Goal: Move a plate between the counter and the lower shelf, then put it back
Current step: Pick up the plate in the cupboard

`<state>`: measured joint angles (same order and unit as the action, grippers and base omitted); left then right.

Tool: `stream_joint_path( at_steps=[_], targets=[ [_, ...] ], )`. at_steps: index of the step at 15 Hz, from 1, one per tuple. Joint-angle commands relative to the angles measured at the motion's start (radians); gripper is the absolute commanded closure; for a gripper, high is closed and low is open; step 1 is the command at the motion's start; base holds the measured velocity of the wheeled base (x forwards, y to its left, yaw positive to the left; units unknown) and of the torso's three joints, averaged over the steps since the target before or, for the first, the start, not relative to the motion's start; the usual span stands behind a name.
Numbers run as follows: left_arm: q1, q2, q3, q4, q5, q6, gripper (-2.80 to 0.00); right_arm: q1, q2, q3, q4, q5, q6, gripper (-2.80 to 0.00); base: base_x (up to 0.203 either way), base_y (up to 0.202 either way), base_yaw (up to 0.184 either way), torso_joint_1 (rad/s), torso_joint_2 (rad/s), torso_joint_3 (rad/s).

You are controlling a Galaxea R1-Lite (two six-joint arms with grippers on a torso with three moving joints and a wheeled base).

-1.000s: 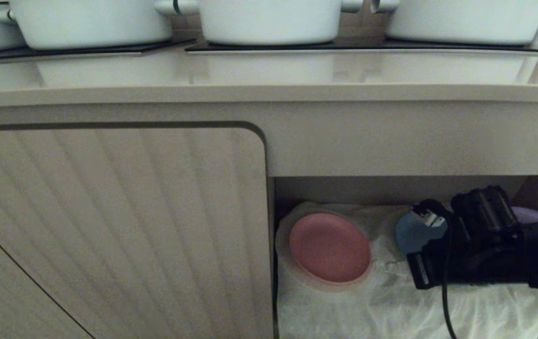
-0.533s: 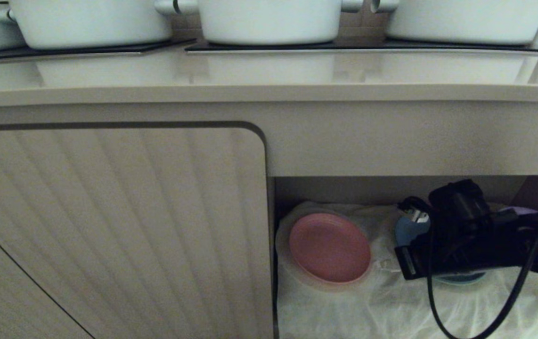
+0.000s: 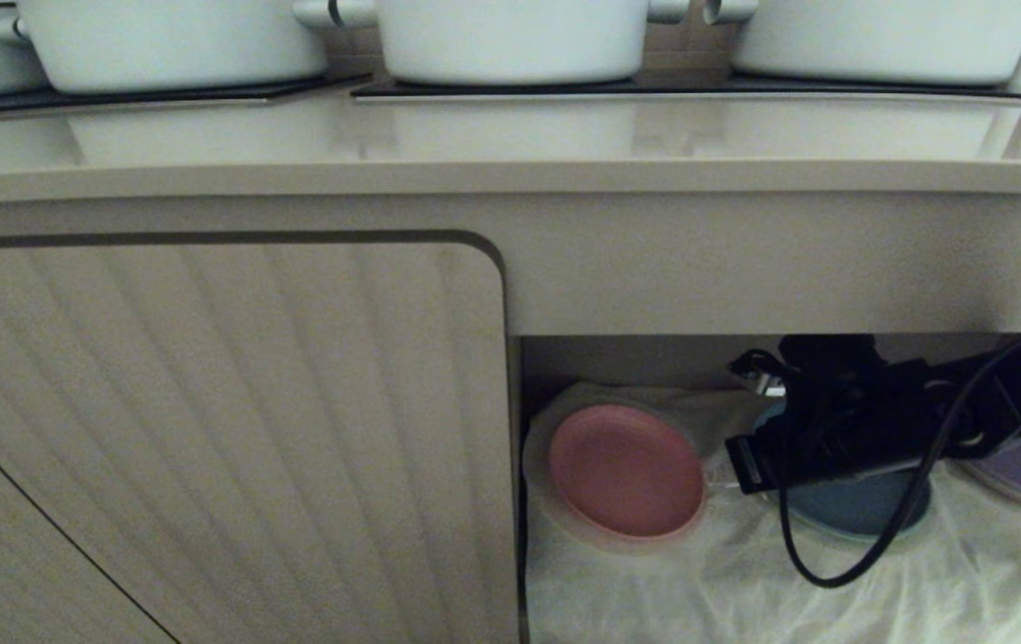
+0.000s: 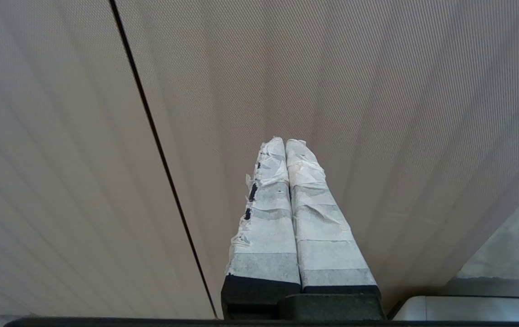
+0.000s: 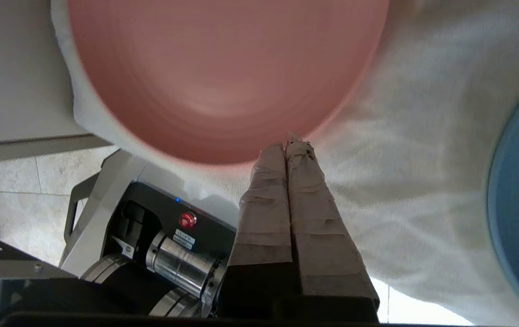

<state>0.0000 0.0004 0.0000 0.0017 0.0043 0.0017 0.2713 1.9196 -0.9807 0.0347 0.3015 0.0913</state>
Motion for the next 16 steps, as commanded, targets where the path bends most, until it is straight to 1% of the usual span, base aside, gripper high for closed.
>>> stream_joint_path(
  at_steps=[1, 5, 6, 9, 16],
  targets=[
    [0.000, 0.000, 0.000, 0.000, 0.000, 0.000, 0.00, 0.001, 0.027, -0.031, 0.005, 0.002, 0.001, 0.00, 0.000, 0.000, 0.000, 0.000, 0.00, 0.000],
    [0.000, 0.000, 0.000, 0.000, 0.000, 0.000, 0.00, 0.000, 0.047, -0.059, 0.039, 0.002, -0.001, 0.00, 0.000, 0.000, 0.000, 0.000, 0.00, 0.000],
    [0.000, 0.000, 0.000, 0.000, 0.000, 0.000, 0.00, 0.000, 0.050, -0.058, 0.034, -0.001, -0.002, -2.80, 0.000, 0.000, 0.000, 0.000, 0.00, 0.000],
    [0.000, 0.000, 0.000, 0.000, 0.000, 0.000, 0.00, 0.000, 0.065, -0.052, 0.027, -0.045, 0.000, -2.80, 0.000, 0.000, 0.000, 0.000, 0.00, 0.000],
    [0.000, 0.000, 0.000, 0.000, 0.000, 0.000, 0.00, 0.002, 0.093, -0.061, 0.025, -0.051, 0.002, -2.80, 0.000, 0.000, 0.000, 0.000, 0.00, 0.000]
  ],
)
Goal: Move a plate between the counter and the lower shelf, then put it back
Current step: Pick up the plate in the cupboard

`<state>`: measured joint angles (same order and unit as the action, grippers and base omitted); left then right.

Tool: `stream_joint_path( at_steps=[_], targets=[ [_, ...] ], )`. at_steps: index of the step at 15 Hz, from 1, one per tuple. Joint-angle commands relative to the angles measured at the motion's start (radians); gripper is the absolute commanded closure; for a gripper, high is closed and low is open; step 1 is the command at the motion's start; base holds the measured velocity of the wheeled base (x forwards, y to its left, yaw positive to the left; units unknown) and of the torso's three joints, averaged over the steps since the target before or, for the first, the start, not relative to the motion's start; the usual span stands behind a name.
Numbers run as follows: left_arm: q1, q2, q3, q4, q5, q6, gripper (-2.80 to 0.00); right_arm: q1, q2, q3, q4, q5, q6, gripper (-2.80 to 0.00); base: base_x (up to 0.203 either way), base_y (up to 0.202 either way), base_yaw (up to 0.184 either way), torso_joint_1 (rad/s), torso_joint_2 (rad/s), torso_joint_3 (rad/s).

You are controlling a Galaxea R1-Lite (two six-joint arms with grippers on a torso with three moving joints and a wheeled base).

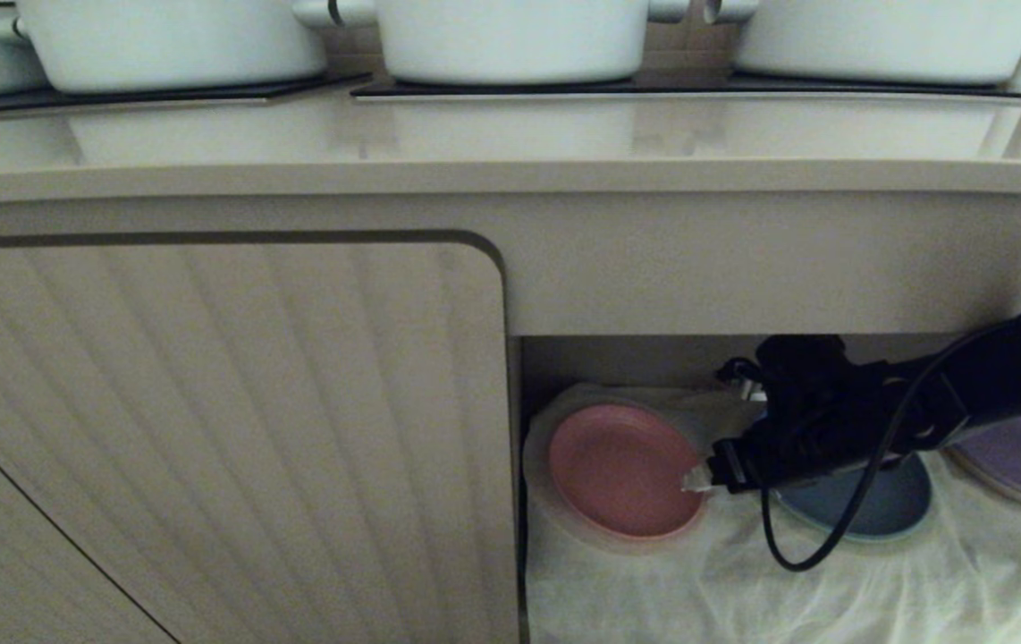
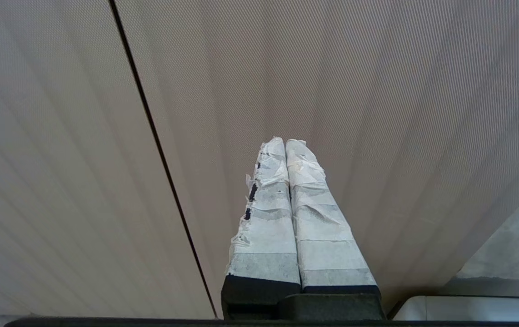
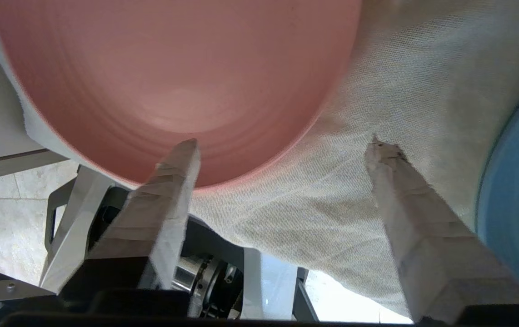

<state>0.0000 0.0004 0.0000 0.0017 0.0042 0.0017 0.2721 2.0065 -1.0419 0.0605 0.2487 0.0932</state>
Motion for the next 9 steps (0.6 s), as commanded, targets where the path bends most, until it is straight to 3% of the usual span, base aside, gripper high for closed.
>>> stream_joint_path(
  at_steps=[1, 9],
  targets=[
    [0.000, 0.000, 0.000, 0.000, 0.000, 0.000, 0.00, 0.003, 0.016, -0.002, -0.001, 0.002, 0.000, -2.80, 0.000, 0.000, 0.000, 0.000, 0.00, 0.000],
    [0.000, 0.000, 0.000, 0.000, 0.000, 0.000, 0.00, 0.023, 0.084, -0.086, 0.004, 0.003, 0.003, -2.80, 0.000, 0.000, 0.000, 0.000, 0.00, 0.000]
  ],
)
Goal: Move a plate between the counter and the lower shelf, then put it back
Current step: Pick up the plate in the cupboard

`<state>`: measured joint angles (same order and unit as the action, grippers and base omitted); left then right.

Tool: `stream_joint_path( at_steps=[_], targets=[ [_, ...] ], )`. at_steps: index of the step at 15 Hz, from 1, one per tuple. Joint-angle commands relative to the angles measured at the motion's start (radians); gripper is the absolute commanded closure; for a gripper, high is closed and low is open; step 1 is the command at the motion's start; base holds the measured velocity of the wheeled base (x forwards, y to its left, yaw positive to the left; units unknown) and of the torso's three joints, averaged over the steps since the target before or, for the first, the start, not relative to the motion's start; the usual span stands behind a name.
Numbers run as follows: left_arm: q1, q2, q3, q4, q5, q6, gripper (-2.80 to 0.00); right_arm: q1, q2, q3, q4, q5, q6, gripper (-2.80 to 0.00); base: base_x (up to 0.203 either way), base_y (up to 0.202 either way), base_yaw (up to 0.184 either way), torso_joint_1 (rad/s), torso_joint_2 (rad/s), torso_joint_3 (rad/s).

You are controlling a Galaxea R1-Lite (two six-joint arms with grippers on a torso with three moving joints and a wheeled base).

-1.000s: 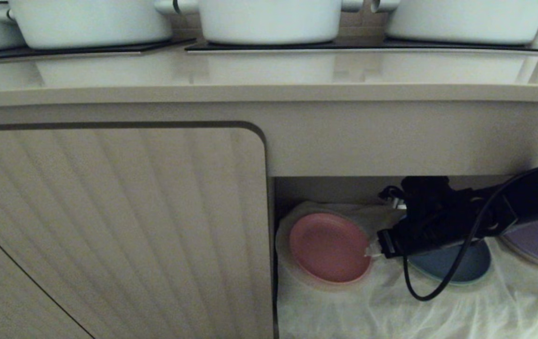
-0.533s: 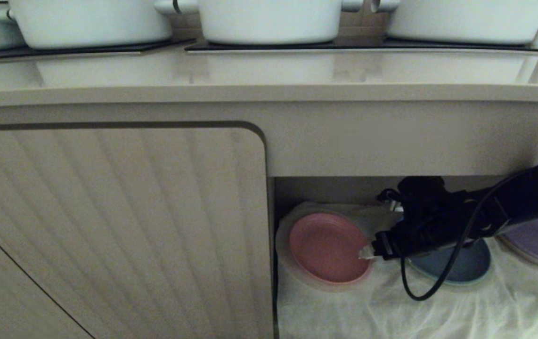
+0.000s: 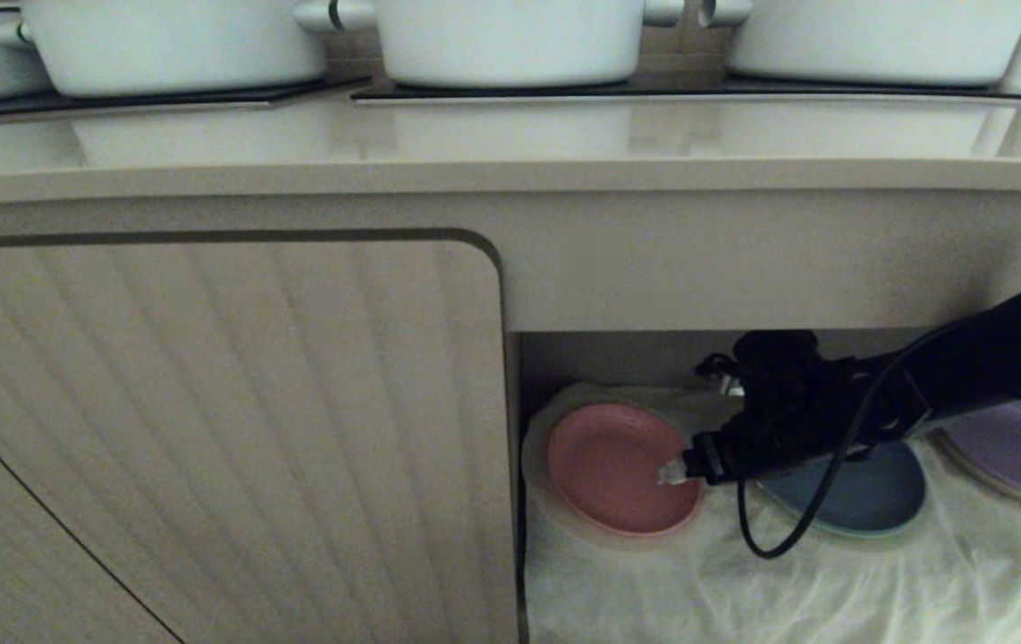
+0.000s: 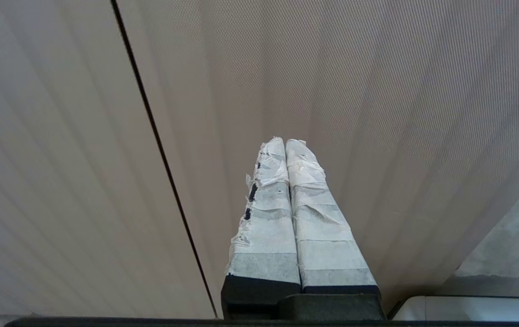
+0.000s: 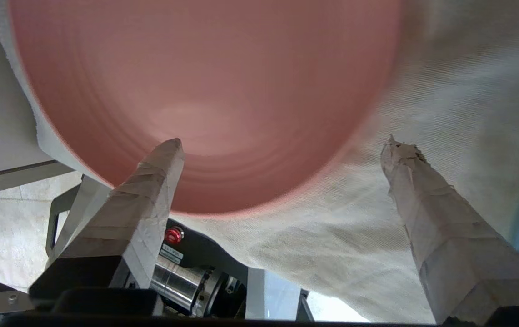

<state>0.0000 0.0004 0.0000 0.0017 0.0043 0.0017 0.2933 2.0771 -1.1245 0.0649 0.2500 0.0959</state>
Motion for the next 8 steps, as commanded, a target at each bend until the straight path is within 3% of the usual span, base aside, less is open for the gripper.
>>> stream_joint_path(
  at_steps=[1, 8],
  targets=[
    [0.000, 0.000, 0.000, 0.000, 0.000, 0.000, 0.00, 0.006, 0.021, -0.003, -0.002, 0.002, 0.001, -2.80, 0.000, 0.000, 0.000, 0.000, 0.00, 0.000],
    [0.000, 0.000, 0.000, 0.000, 0.000, 0.000, 0.00, 0.027, 0.058, -0.024, -0.007, -0.001, 0.051, -2.80, 0.000, 0.000, 0.000, 0.000, 0.00, 0.000]
  ],
)
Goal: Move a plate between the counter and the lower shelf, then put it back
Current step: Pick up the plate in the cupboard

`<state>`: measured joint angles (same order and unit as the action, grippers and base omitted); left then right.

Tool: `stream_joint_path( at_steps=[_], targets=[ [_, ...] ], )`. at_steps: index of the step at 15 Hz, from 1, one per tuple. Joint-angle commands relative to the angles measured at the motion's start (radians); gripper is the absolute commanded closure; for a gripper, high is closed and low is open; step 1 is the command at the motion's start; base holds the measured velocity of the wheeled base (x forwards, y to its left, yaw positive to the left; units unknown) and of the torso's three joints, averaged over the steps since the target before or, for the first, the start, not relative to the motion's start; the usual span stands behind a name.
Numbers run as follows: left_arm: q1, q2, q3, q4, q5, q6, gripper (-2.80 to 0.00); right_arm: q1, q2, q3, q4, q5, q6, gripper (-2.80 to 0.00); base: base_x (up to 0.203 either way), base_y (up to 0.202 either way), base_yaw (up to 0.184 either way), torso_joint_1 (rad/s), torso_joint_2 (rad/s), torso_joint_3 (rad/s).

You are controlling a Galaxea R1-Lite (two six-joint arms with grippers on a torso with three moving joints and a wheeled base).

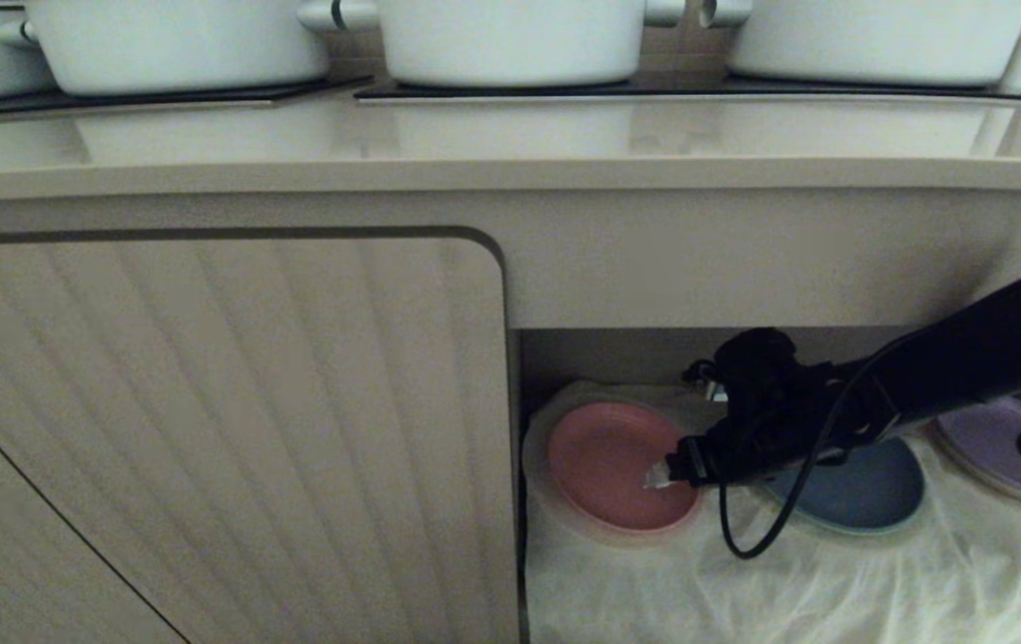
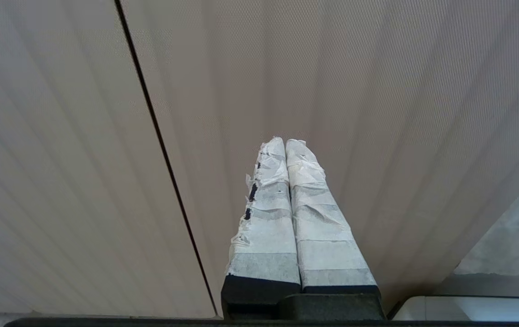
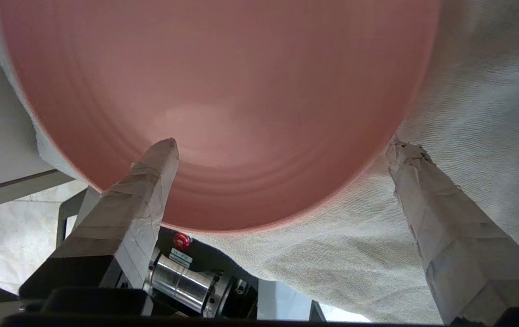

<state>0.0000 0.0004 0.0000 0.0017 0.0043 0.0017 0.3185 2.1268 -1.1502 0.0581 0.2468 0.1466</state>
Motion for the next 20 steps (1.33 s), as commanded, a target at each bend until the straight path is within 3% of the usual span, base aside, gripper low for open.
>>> stream_joint_path(
  at_steps=[1, 20],
  targets=[
    [0.000, 0.000, 0.000, 0.000, 0.000, 0.000, 0.00, 0.002, 0.010, 0.001, -0.001, 0.002, 0.001, -2.80, 0.000, 0.000, 0.000, 0.000, 0.00, 0.000],
    [0.000, 0.000, 0.000, 0.000, 0.000, 0.000, 0.00, 0.001, 0.059, -0.022, -0.061, -0.027, 0.002, -2.80, 0.000, 0.000, 0.000, 0.000, 0.00, 0.000]
  ],
)
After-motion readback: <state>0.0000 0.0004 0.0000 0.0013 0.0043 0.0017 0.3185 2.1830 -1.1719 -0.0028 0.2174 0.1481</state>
